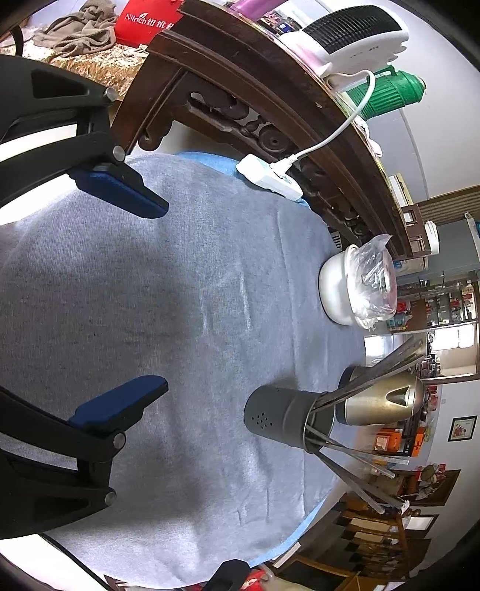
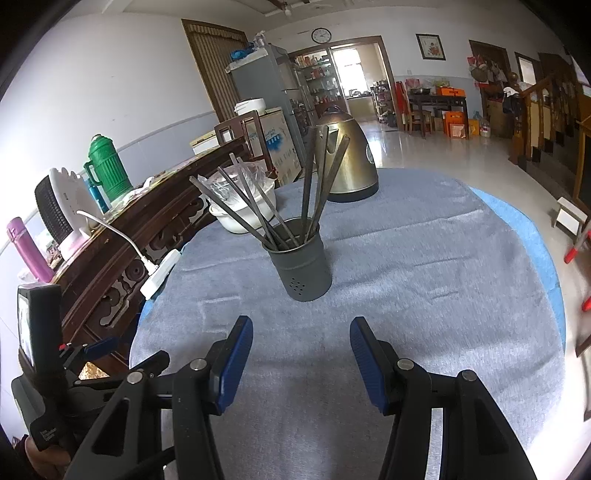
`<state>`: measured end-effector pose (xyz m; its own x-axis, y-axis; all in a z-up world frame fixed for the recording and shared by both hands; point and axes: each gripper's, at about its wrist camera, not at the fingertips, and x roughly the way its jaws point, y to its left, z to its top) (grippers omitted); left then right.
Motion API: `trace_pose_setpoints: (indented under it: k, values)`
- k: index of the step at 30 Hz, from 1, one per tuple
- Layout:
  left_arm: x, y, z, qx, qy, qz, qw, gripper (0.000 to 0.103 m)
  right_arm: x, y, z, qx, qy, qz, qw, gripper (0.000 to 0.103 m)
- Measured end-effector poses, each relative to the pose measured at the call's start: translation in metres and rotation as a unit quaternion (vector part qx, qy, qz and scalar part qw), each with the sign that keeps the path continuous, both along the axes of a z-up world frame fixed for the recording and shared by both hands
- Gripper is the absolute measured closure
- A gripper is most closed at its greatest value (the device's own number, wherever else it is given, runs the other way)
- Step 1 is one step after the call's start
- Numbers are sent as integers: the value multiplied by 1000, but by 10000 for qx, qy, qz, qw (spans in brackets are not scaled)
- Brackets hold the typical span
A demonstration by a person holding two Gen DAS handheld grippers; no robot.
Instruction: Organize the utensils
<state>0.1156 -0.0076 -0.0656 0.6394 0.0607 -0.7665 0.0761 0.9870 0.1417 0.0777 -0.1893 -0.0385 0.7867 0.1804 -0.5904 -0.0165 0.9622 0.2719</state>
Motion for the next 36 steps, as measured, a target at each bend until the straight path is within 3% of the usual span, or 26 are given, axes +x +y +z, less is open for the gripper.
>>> trace_pose_setpoints:
  k: [18, 36]
  values:
    - [-4, 27, 6, -306, -137, 34, 9994, 16, -4, 29, 17, -454, -122, -67, 9989, 44]
    - [-10, 47, 19, -450, -277, 34, 9986, 16, -6, 50, 29, -542, -215, -48, 9983, 44]
